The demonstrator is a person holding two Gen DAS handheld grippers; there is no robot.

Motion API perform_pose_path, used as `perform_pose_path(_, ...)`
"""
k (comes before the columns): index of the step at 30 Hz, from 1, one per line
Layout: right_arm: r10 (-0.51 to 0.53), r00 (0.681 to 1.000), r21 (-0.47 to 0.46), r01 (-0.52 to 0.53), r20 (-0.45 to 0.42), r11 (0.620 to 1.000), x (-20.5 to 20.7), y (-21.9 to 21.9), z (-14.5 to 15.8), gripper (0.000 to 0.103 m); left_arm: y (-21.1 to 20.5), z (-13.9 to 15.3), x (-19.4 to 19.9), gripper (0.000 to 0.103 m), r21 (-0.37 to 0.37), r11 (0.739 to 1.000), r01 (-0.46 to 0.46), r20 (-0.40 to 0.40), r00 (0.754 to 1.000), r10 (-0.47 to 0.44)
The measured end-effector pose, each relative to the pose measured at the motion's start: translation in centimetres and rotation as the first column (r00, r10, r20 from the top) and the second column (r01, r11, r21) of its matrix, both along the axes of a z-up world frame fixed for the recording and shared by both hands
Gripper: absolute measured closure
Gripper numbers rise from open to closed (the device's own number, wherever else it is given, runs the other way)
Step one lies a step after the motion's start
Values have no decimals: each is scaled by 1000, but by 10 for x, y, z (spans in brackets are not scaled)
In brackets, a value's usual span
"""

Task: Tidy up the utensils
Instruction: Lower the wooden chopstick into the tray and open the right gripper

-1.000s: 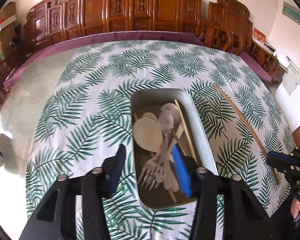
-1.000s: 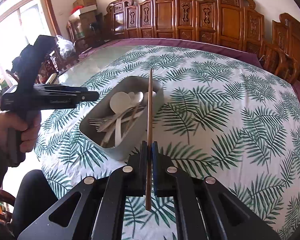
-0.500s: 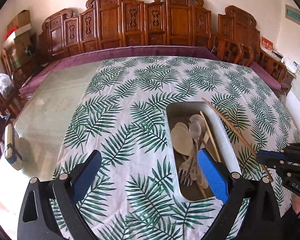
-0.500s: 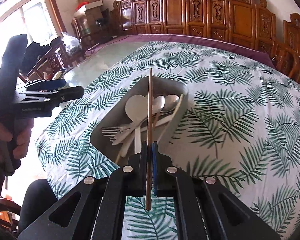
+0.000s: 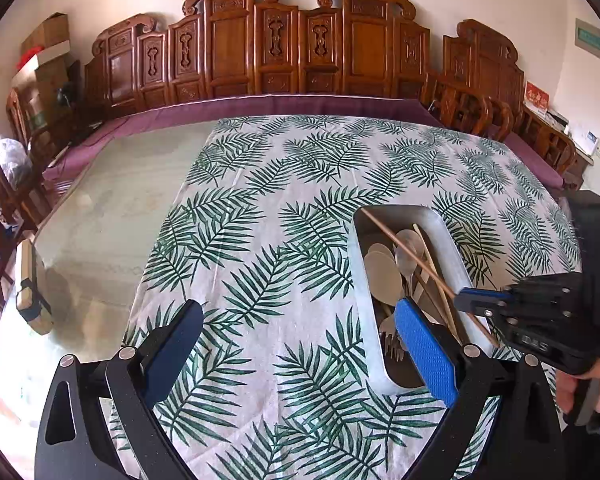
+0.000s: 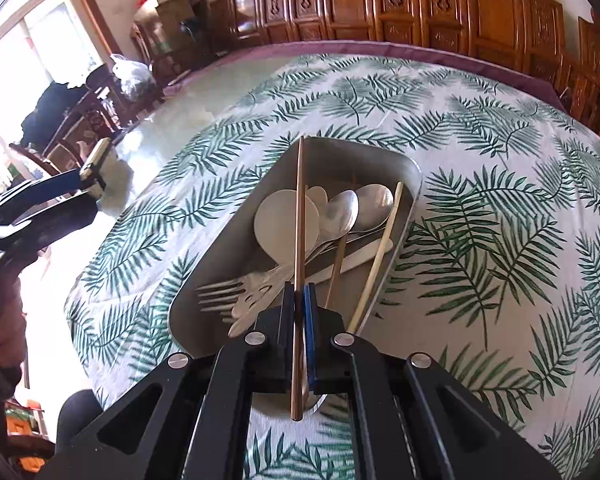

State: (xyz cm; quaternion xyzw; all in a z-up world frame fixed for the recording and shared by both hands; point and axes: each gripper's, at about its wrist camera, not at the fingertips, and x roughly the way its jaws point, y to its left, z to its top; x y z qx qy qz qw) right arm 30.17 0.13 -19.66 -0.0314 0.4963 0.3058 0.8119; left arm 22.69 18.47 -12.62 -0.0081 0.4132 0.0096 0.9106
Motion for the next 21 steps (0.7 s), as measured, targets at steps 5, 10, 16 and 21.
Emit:
perform_pose_path(5, -30, 998, 4, 30, -62, 1000, 7, 6, -13, 97, 2, 1, -1, 10, -7, 1000, 4, 4, 1000, -4)
perform_pose_path(10, -36, 996, 33, 38, -82, 999, 7, 8, -15, 97, 2, 2, -4, 10, -7, 1000, 11, 7, 1000, -11)
perform_pose_path(16, -8, 998, 69, 12, -63, 998, 4, 16, -10, 97, 2, 2, -4, 10, -12, 1000, 11, 7, 1000, -11)
perform_pose_path(21, 14, 1000, 76, -14, 0, 997, -1, 17, -3, 95, 2, 2, -4, 10, -11, 1000, 14, 5, 1000, -14)
